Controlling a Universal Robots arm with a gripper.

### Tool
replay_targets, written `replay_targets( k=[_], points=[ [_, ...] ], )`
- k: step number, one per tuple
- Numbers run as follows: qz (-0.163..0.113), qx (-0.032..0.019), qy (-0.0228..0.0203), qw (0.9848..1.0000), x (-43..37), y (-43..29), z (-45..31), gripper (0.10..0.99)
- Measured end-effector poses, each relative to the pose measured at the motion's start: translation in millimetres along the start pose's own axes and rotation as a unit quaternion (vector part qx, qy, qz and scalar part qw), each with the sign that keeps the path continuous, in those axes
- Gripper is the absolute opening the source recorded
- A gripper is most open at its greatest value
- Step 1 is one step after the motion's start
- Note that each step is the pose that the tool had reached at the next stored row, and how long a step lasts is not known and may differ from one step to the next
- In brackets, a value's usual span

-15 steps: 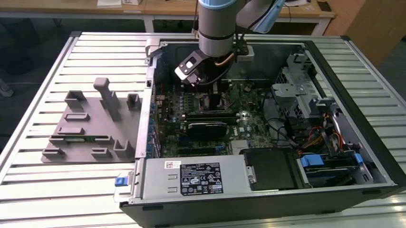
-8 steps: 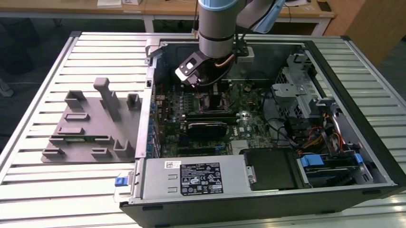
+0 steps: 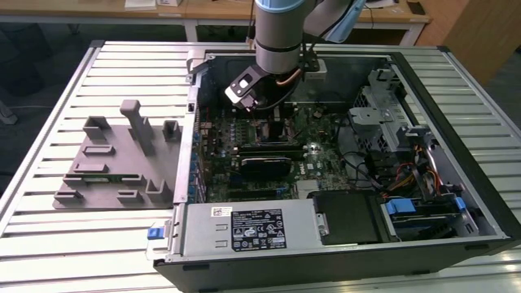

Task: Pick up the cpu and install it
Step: 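Place the cpu into insertion slot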

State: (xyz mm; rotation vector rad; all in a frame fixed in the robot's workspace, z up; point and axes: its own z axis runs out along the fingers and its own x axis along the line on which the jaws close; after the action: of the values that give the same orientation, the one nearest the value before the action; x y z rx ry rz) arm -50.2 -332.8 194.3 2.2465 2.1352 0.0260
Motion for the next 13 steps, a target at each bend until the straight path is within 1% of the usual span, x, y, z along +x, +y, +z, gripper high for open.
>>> replay_targets(
  k=[5,6,7,13],
  points=[
    [0.000,0.0000,0.0000,1.0000,0.0,0.0,0.0,0.592],
    [0.000,0.0001,-0.0002,1.0000,-0.1,0.0,-0.1,0.580],
    [0.000,0.0001,-0.0002,1.0000,-0.1,0.0,-0.1,0.525],
    [0.000,-0.0001,0.0002,1.0000,0.0,0.1,-0.3,0.525]
  ],
)
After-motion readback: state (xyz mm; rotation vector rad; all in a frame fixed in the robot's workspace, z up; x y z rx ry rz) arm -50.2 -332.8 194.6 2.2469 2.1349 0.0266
